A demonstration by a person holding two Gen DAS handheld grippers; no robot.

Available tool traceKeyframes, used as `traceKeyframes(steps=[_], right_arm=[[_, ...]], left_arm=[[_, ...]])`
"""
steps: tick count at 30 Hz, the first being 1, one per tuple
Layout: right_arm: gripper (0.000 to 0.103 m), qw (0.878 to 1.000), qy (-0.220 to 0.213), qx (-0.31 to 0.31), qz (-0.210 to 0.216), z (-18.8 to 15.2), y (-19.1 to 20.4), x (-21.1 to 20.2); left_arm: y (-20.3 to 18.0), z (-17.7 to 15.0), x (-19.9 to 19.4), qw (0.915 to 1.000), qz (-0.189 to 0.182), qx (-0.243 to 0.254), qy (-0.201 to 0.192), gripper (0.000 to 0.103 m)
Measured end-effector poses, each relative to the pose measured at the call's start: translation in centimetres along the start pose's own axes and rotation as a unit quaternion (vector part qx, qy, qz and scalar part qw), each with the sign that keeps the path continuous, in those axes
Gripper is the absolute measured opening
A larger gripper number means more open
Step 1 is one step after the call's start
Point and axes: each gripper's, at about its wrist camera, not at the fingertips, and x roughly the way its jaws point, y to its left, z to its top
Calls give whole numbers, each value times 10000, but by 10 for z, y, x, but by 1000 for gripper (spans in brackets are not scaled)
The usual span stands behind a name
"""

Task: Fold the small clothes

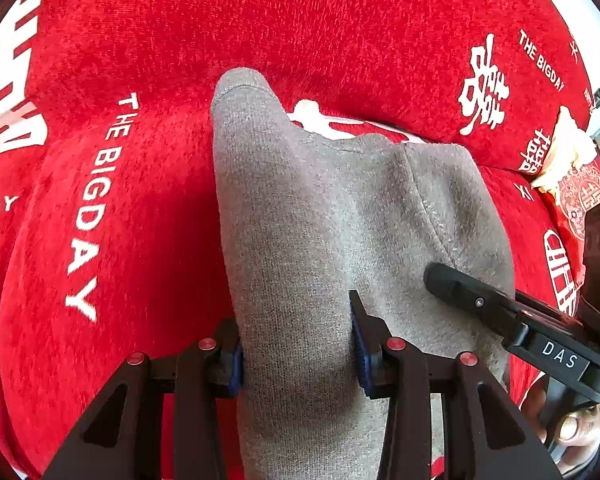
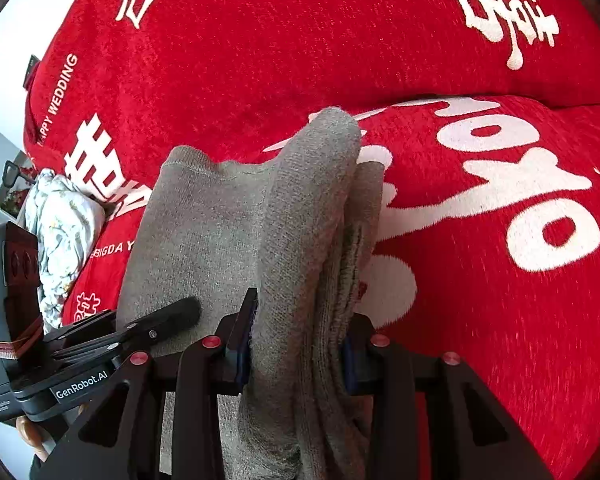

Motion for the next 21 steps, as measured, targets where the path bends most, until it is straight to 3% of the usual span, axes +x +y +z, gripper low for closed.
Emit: traceKeyframes(steps=[21], right_arm=[[38, 9996, -28, -238, 139, -88, 27, -30]], left_arm=[[9, -100, -40, 9997, 100, 25, -210, 43]])
